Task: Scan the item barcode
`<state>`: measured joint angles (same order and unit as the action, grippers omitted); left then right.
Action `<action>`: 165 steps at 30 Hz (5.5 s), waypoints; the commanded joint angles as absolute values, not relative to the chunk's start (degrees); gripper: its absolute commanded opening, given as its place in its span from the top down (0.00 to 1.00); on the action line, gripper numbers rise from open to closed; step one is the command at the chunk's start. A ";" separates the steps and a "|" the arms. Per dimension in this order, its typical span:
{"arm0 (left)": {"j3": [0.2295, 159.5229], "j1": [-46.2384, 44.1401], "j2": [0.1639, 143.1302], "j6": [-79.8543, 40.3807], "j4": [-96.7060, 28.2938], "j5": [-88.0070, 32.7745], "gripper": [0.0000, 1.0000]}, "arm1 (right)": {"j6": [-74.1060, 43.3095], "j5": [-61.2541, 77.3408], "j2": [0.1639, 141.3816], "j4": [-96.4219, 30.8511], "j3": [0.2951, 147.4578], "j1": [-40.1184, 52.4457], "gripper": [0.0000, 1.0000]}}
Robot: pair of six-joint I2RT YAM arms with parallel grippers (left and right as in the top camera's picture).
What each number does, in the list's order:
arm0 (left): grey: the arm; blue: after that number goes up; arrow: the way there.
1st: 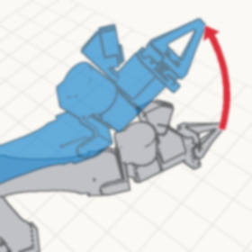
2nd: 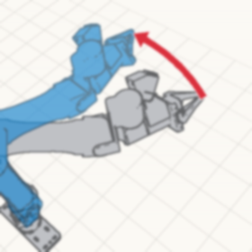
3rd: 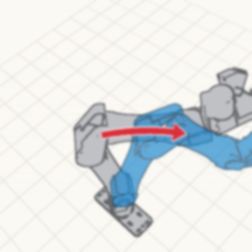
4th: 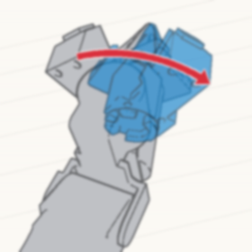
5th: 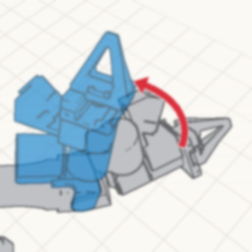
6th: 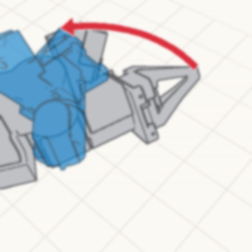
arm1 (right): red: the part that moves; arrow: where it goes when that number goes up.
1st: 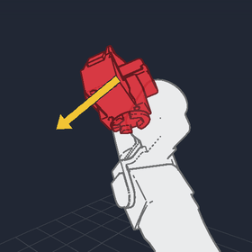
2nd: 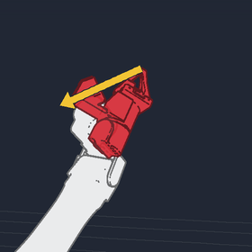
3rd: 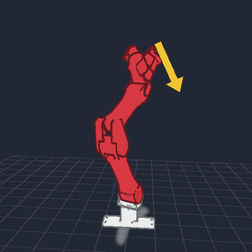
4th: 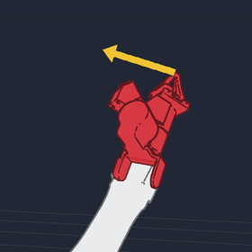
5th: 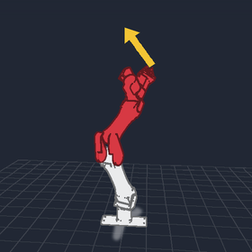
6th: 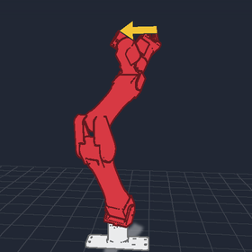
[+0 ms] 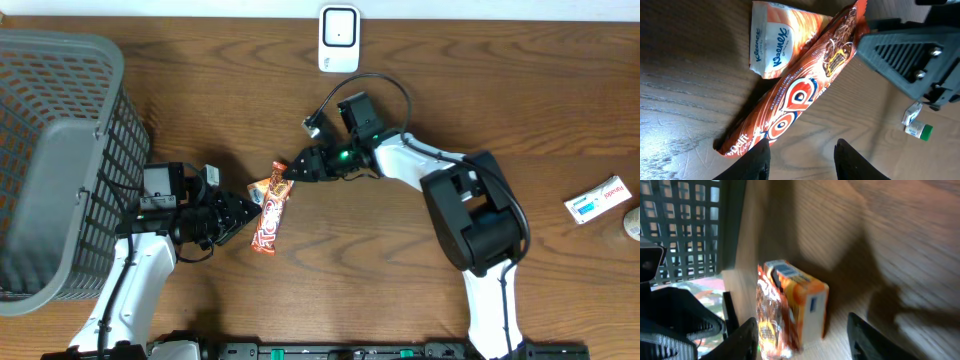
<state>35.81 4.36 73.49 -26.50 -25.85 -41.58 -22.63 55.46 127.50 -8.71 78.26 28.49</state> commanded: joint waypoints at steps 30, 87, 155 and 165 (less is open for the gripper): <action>36.73 4.60 72.90 -23.75 -26.13 -39.33 0.57 | -15.55 49.06 118.06 -21.50 89.71 26.89 0.98; 36.73 15.64 72.90 -23.59 -29.78 -36.95 0.50 | -38.39 33.01 125.25 -20.05 73.08 42.48 0.99; 36.71 15.64 72.93 -23.59 -29.74 -36.75 0.16 | 53.58 73.41 106.41 35.75 73.06 22.15 0.99; 36.71 15.64 72.93 -23.59 -29.74 -36.75 0.16 | 53.76 88.38 106.41 55.46 73.06 22.22 0.99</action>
<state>35.81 15.18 73.49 -24.10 -29.80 -37.47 53.43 83.13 105.93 52.21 72.58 22.31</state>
